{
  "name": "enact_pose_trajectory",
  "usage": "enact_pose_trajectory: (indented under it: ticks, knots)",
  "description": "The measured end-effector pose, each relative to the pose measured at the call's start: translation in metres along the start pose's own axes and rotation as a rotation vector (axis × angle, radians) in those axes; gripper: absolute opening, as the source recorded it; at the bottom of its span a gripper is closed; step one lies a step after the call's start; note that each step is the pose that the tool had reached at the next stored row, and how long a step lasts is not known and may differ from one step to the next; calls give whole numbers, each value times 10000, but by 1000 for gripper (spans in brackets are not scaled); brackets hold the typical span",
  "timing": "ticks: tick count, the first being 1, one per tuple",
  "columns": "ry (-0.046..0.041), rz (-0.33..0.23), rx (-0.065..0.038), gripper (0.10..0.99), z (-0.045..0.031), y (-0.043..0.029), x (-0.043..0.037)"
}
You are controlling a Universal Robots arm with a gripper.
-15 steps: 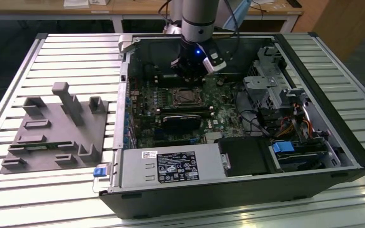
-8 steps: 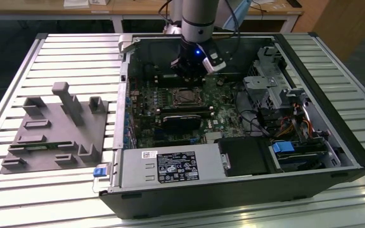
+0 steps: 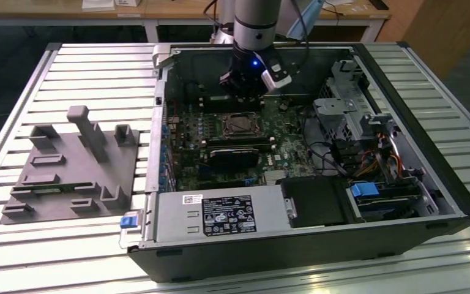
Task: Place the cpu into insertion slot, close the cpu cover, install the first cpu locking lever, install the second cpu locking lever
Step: 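Install the first cpu locking lever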
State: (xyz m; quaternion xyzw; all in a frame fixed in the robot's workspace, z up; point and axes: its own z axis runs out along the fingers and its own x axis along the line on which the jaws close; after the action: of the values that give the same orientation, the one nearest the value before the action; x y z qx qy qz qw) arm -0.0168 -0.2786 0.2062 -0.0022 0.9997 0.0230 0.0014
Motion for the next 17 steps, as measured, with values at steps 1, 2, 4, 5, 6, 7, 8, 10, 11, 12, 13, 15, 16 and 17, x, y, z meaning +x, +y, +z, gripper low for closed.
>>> enact_pose_trajectory:
  ticks: [1,2,4,5,6,7,8,10,11,12,13,15,16,17]
  knots:
    - [1,0,1,106,-8,0,0]
    - [0,0,0,106,-8,1,0]
    - [0,0,-1,106,-8,0,0]
    - [1,0,0,106,-9,-2,0]
    - [1,0,0,106,-9,-4,0]
    - [1,0,1,106,-9,-5,0]
    - [1,0,1,106,-10,-8,0]
    - [1,-1,2,106,-10,-16,-1]
    - [1,0,1,106,-10,-20,-1]
    - [1,0,2,106,-10,-25,-1]
    - [1,-1,1,106,-10,-29,-1]
    - [1,0,0,106,-11,-36,-1]
    - [0,0,0,106,-11,-39,-1]
    - [0,0,-1,106,-10,-41,-2]
